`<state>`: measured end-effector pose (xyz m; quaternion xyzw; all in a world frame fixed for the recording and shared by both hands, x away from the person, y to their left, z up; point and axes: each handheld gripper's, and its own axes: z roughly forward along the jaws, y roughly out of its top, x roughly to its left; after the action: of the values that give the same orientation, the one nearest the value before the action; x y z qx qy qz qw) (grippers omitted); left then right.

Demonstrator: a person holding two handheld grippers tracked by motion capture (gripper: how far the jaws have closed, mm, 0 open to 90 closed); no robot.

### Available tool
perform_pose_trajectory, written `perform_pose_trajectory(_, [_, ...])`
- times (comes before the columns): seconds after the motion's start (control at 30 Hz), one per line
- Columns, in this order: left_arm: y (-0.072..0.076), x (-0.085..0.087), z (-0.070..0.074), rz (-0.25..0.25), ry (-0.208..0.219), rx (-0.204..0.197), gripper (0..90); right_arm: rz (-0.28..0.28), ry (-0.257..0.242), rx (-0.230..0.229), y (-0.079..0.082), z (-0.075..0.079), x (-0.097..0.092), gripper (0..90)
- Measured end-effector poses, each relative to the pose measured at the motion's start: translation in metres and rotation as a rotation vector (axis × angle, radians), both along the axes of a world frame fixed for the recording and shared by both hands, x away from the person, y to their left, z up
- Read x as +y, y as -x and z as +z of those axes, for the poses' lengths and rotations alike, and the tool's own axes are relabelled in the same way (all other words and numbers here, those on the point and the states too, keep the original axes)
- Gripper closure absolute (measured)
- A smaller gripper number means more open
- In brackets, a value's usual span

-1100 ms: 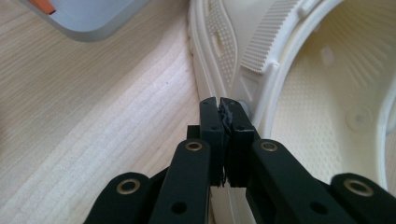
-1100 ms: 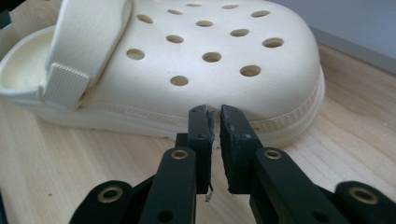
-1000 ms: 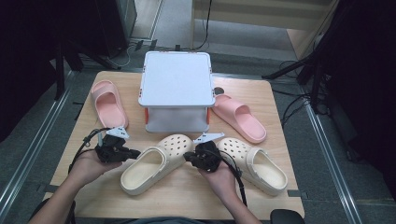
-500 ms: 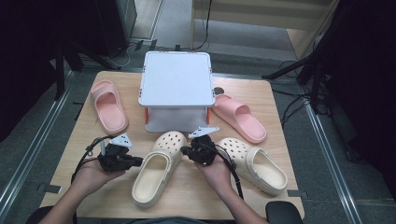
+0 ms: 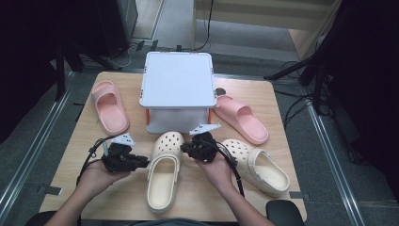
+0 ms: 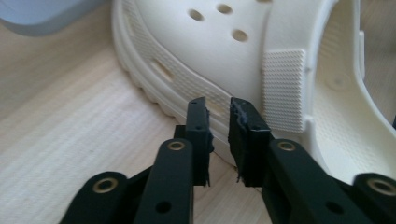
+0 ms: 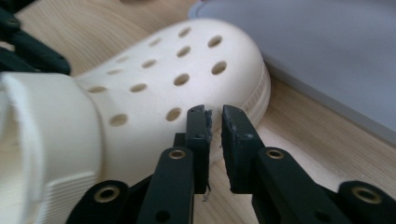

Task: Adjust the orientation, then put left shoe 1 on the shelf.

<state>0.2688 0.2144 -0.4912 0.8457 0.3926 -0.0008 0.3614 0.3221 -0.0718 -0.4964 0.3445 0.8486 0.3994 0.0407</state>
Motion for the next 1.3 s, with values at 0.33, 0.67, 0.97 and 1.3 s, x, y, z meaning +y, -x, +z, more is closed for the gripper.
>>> perform_pose_trajectory(0.33, [-0.018, 0.008, 0.026, 0.032, 0.023, -0.030, 65.5, 0.002, -0.118, 0.003, 0.020, 0.023, -0.014, 57.8])
perform_pose_trajectory(0.67, [-0.037, 0.009, 0.053, 0.015, 0.045, -0.063, 65.0, -0.005, -0.102, 0.015, 0.045, 0.030, -0.013, 48.3])
perform_pose_trajectory(0.97, [-0.058, 0.010, 0.085, -0.003, 0.039, -0.117, 66.6, -0.026, -0.098, 0.016, 0.063, 0.027, -0.007, 42.5])
perform_pose_trajectory(1.3, [-0.084, 0.002, 0.117, -0.012, 0.037, -0.166, 73.3, -0.051, -0.076, 0.019, 0.074, 0.019, 0.000, 40.4])
